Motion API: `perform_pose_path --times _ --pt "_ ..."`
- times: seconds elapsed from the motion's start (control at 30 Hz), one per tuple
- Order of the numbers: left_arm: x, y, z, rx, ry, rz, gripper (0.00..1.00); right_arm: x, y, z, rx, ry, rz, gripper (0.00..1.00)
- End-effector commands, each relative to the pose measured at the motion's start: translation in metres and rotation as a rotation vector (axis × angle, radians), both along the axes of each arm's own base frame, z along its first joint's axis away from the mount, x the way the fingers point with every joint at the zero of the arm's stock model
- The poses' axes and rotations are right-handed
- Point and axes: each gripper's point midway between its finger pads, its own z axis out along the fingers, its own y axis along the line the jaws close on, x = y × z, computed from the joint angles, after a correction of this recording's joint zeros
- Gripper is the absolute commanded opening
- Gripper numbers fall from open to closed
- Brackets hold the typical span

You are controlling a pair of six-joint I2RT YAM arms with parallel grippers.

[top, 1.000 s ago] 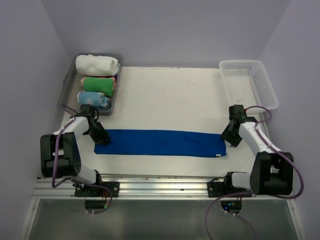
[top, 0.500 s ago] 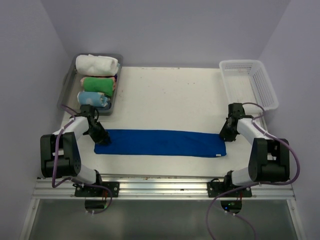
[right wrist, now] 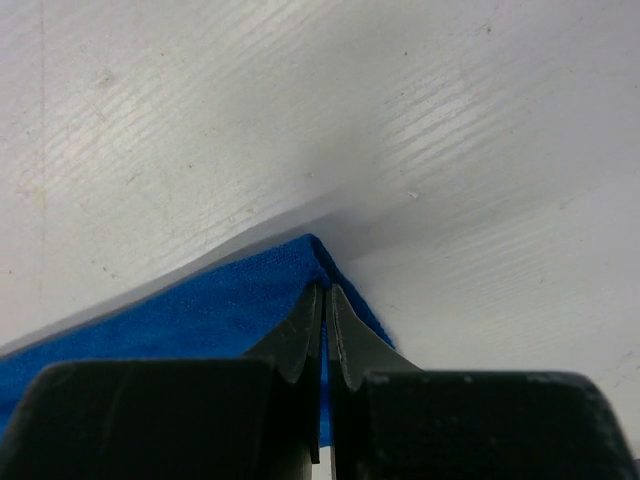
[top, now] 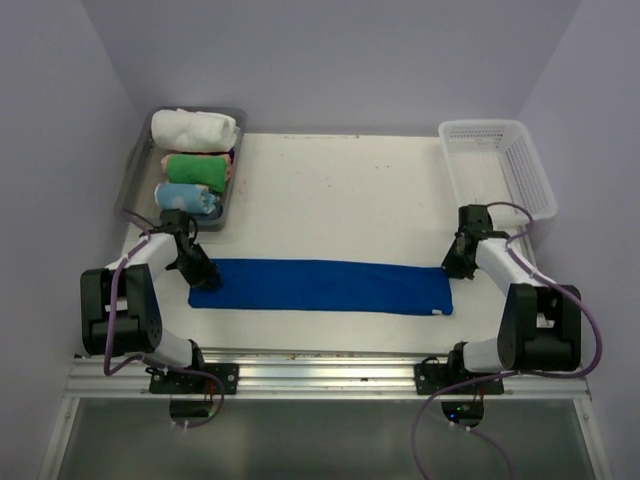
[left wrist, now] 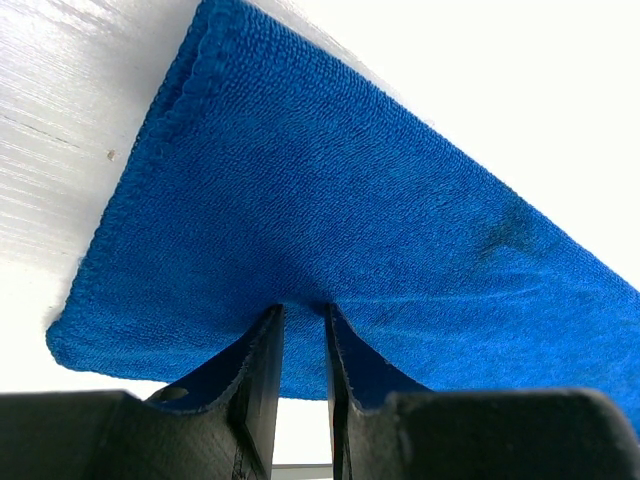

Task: Roll the towels
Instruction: Fold the towel

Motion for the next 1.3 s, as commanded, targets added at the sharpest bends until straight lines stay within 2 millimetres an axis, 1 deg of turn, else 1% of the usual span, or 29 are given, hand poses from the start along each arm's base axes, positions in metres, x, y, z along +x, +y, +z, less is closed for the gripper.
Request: perform_pose_path --times 0.0,0.07,0.17,0.2,0.27,0.3,0.37,0.4,0.47,0.57,0.6,0.67,0.73,0.77,0.8,0.83,0.9,0.93,0.97,1.0,1.07,1.13,1.17,1.2,1.23,1.27 --pt "0.005 0.009 0.004 0.036 -0.029 -0.004 0.26 0.010 -0.012 0.018 -0.059 -0.065 -0.036 0.00" --pt "0.005 0.009 0.005 0.038 -0.030 -0.005 0.26 0.013 -0.015 0.019 -0.071 -0.071 -0.041 0.00" --pt "0.005 0.009 0.004 0.038 -0.027 -0.007 0.26 0.016 -0.014 0.011 -0.066 -0.045 -0.038 0.00" --pt "0.005 0.009 0.005 0.037 -0.029 -0.007 0.26 0.017 -0.014 0.011 -0.066 -0.041 -0.038 0.04" --pt "0.006 0.010 0.006 0.037 -0.033 -0.005 0.26 0.014 -0.015 0.008 -0.067 -0.019 -0.044 0.22" --pt "0.006 0.009 0.006 0.036 -0.035 -0.007 0.26 0.012 -0.016 0.007 -0.073 -0.014 -0.046 0.27" --pt "0.005 0.009 0.005 0.035 -0.032 -0.004 0.26 0.010 -0.018 0.009 -0.086 -0.015 -0.047 0.39" --pt "0.005 0.009 0.005 0.035 -0.032 -0.006 0.26 0.009 -0.018 0.010 -0.089 -0.015 -0.047 0.41" --pt "0.004 0.009 0.005 0.035 -0.029 -0.007 0.26 0.001 -0.017 0.008 -0.087 0.025 -0.035 0.46" --pt "0.006 0.009 0.006 0.038 -0.035 -0.008 0.26 -0.009 -0.011 0.003 -0.053 0.065 -0.033 0.44" --pt "0.006 0.009 0.005 0.037 -0.035 -0.007 0.26 -0.015 -0.008 -0.002 -0.038 0.080 -0.032 0.43" --pt "0.007 0.009 0.006 0.036 -0.037 -0.006 0.26 -0.018 -0.004 -0.008 -0.017 0.080 -0.038 0.41" --pt "0.007 0.009 0.005 0.033 -0.037 -0.006 0.26 -0.022 0.000 -0.018 0.009 0.105 -0.042 0.39" --pt "0.005 0.008 0.004 0.032 -0.031 -0.008 0.26 -0.021 0.002 -0.021 0.018 0.111 -0.043 0.36" --pt "0.006 0.009 0.004 0.034 -0.033 -0.009 0.26 -0.026 0.003 -0.030 0.026 0.142 -0.041 0.35" --pt "0.005 0.009 0.003 0.034 -0.031 -0.009 0.26 -0.024 0.004 -0.034 0.032 0.141 -0.043 0.34" --pt "0.005 0.008 0.002 0.033 -0.031 -0.009 0.26 -0.027 0.006 -0.043 0.040 0.167 -0.047 0.28" --pt "0.002 0.008 0.000 0.030 -0.026 -0.010 0.26 -0.029 0.006 -0.044 0.041 0.177 -0.052 0.24" --pt "0.002 0.007 0.000 0.024 -0.025 -0.009 0.26 -0.028 0.004 -0.042 0.029 0.174 -0.060 0.14" --pt "0.002 0.006 -0.001 0.018 -0.028 -0.007 0.26 -0.025 0.002 -0.038 0.021 0.161 -0.067 0.09" --pt "-0.001 0.004 -0.003 0.013 -0.026 -0.010 0.26 -0.020 -0.006 -0.022 -0.021 0.106 -0.088 0.00" --pt "-0.004 0.002 -0.005 0.002 -0.024 -0.012 0.26 -0.015 -0.013 0.003 -0.058 0.036 -0.110 0.00" --pt "-0.005 0.000 -0.005 -0.003 -0.024 -0.016 0.26 -0.009 -0.021 0.016 -0.098 -0.002 -0.126 0.00" --pt "-0.005 -0.001 -0.006 -0.006 -0.025 -0.018 0.26 -0.008 -0.024 0.026 -0.114 -0.025 -0.133 0.00" --pt "-0.007 -0.002 -0.008 -0.007 -0.019 -0.019 0.26 -0.010 -0.028 0.034 -0.133 -0.028 -0.140 0.00" --pt "-0.008 -0.004 -0.009 -0.010 -0.019 -0.023 0.26 -0.009 -0.032 0.049 -0.152 -0.066 -0.141 0.00"
